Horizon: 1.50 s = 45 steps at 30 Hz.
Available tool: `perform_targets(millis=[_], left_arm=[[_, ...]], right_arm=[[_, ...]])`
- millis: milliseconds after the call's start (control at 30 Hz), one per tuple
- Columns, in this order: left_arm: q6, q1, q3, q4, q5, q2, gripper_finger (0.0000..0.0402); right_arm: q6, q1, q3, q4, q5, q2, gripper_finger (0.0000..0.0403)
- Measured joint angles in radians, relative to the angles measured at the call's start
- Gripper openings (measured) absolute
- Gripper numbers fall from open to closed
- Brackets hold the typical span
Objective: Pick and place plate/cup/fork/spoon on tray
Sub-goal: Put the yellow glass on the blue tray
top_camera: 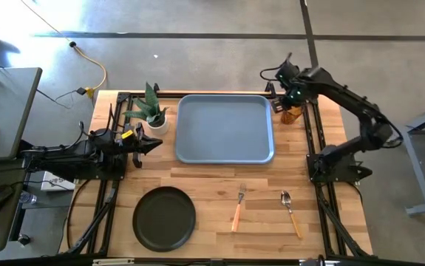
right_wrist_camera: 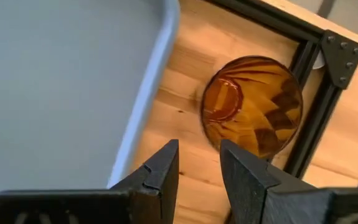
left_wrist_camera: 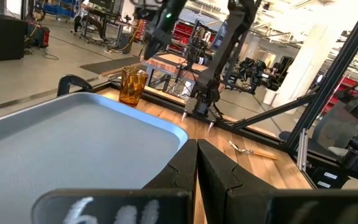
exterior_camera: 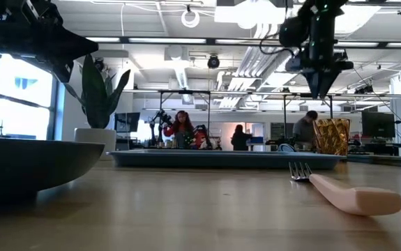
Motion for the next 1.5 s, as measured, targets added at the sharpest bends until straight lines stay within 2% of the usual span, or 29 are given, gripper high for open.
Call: perform_targets(millis=[467, 967, 1100, 1300, 1500], left_arm=[[-0.001, 0.0, 0.0, 0.0, -0.017, 0.0, 0.0003], [0.0, 0.0, 0.0, -0.001, -0.053, 0.0, 0.0003], [0.0, 0.0, 0.0, -0.001, -0.053, 0.0, 0.0003], [0.0, 0.0, 0.0, -0.002, -0.053, 0.0, 0.0003], [0.001, 0.0, 0.0, -0.002, -0.053, 0.0, 0.0003]], right_arm=[[-0.093, -0.051, 0.0, 0.016, 0.01, 0.181, 0.0108], [-0.112, -0.057, 0.0, 0.03, 0.009, 0.285, 0.0107], [-0.094, -0.057, 0.0, 0.034, 0.009, 0.286, 0.0081], [-0.089, -0.059, 0.0, 0.031, 0.01, 0.286, 0.001], [-0.078, -0.059, 0.0, 0.018, 0.019, 0.286, 0.0005]])
